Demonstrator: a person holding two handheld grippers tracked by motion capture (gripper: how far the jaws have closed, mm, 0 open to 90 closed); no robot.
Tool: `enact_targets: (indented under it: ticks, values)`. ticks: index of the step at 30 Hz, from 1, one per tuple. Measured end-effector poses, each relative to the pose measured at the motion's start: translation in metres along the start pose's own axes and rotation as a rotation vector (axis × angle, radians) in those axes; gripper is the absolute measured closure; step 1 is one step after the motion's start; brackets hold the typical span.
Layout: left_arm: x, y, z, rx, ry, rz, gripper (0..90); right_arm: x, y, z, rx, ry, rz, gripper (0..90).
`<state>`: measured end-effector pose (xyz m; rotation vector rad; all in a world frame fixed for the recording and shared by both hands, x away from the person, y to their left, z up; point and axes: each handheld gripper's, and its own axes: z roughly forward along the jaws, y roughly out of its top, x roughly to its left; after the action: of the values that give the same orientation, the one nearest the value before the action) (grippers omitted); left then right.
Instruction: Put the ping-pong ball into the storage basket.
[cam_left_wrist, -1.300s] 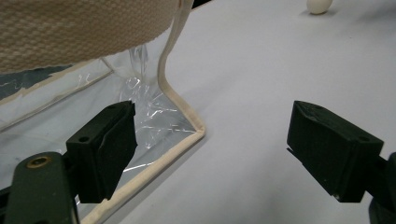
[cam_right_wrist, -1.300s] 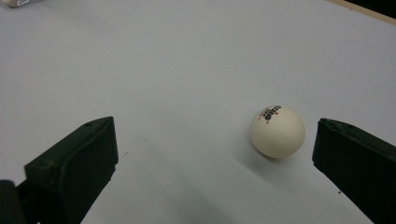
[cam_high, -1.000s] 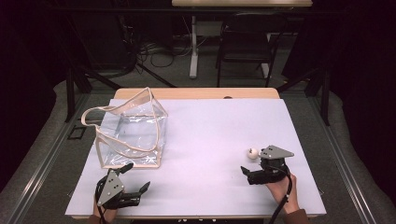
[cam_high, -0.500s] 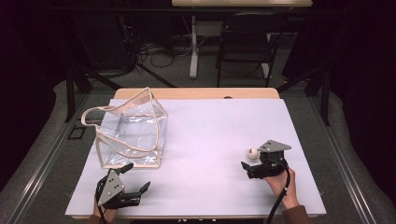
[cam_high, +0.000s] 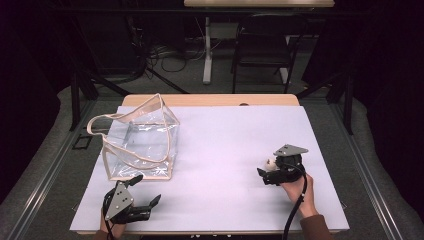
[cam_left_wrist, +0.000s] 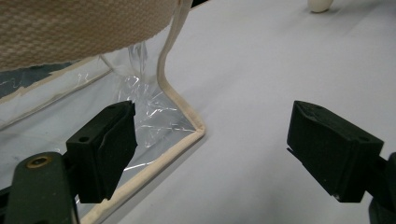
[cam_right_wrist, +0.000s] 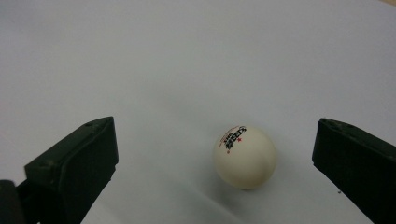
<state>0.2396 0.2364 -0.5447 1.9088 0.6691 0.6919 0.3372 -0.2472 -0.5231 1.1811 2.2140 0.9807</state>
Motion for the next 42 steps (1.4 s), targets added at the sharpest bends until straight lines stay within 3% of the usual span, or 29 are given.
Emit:
enact_targets:
  ticks: [9, 23, 27, 29, 34, 42]
  values:
    - [0.0, 0.0, 0.0, -0.001, 0.0, -0.001, 16.0, -0.005, 0.001, 0.009, 0.018, -0.001, 0.006, 0.0]
    - [0.0, 0.0, 0.0, -0.001, -0.003, 0.004, 16.0, -0.014, -0.006, 0.017, 0.029, 0.005, 0.056, 0.0]
    - [0.0, 0.0, 0.0, -0.001, -0.003, 0.003, 16.0, -0.014, -0.008, 0.019, 0.031, 0.007, 0.055, 4.1]
    - [0.0, 0.0, 0.0, -0.003, -0.003, 0.0, 16.0, -0.014, -0.009, 0.021, 0.039, -0.003, 0.051, 13.0]
    - [0.0, 0.0, -0.001, -0.004, -0.003, 0.001, 16.0, -0.011, -0.01, 0.023, 0.073, -0.027, 0.054, 23.2]
    - [0.0, 0.0, 0.0, -0.003, -0.004, -0.003, 16.0, -0.009, -0.011, 0.023, 0.069, -0.04, 0.047, 37.0]
